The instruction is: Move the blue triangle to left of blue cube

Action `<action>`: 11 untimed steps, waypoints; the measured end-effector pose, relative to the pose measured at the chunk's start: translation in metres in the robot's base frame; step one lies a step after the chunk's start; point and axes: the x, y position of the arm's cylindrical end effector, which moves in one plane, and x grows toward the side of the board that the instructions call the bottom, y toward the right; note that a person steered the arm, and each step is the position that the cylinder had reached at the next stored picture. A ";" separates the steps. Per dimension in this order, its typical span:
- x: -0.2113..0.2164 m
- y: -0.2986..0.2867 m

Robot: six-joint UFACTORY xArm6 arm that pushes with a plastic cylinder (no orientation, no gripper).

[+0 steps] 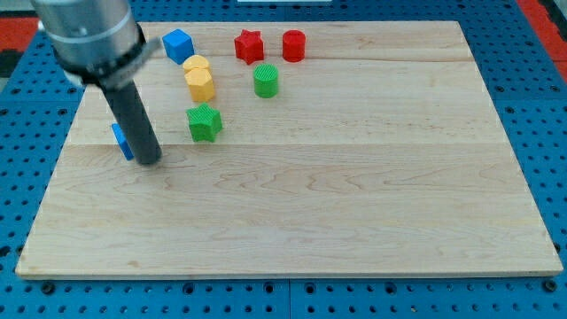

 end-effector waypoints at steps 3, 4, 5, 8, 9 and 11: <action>-0.076 -0.047; -0.112 -0.047; -0.104 -0.001; -0.140 -0.034; -0.167 -0.037; -0.202 -0.037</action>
